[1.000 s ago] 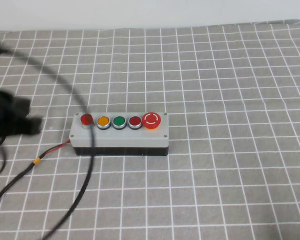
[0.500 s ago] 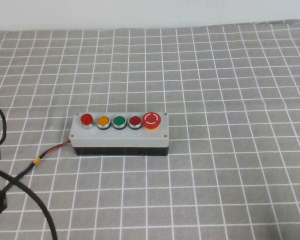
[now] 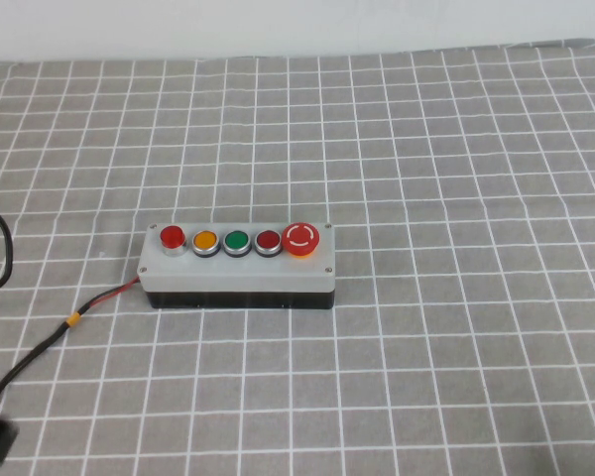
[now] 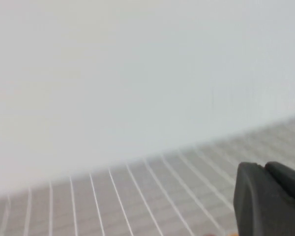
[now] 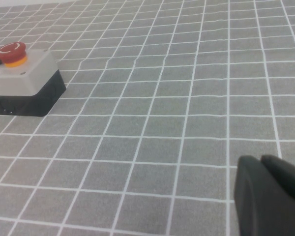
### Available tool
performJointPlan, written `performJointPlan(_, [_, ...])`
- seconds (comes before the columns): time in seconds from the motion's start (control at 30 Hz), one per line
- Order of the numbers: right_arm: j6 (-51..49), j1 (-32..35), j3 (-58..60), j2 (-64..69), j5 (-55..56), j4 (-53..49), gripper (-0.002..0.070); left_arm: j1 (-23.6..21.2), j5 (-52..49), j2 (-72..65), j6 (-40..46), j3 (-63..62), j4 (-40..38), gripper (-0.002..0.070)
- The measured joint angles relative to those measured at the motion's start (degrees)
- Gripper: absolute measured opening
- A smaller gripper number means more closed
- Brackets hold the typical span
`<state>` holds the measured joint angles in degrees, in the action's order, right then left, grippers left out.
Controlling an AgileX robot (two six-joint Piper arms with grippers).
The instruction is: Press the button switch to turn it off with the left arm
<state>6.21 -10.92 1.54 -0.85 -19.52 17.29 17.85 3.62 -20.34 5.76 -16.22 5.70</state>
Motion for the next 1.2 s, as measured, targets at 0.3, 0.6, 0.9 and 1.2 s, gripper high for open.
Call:
performJointPlan(0.3, [0.00,0.00,0.00,0.00,0.00,0.00,-0.0018,-8.27,6.90,16.65,3.81,13.21,-6.58,-0.0004])
performJointPlan(0.6, [0.00,0.00,0.00,0.00,0.00,0.00,-0.0018,-10.85,-6.60,21.00,1.90,17.67,-7.02,-0.0004])
performJointPlan(0.9, [0.00,0.00,0.00,0.00,0.00,0.00,-0.0018,-10.85,-25.54,21.00,0.30,17.67,-7.02,-0.0004])
performJointPlan(1.2, [0.00,0.00,0.00,0.00,0.00,0.00,-0.0018,-10.85,-25.78,21.00,0.18,17.67,-6.92,-0.0004])
